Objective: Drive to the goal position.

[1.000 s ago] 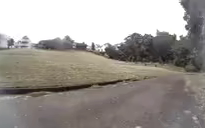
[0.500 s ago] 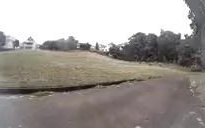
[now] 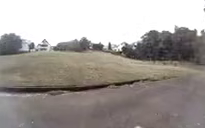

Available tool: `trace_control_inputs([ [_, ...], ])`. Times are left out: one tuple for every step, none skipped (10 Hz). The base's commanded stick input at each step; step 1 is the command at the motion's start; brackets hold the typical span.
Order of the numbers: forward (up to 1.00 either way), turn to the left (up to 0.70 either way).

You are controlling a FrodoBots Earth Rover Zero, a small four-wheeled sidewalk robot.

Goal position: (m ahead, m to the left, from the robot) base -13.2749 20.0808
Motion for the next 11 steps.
trace_control_inputs([
  [0.01, 0.18],
  [0.45, 0.27],
  [0.45, 0.27],
  [0.45, 0.27],
  [0.45, 0.27],
  [0.45, 0.27],
  [0.45, 0.27],
  [0.45, 0.27],
  [0.45, 0.27],
  [0.45, 0.27],
  [0.45, 0.27],
])
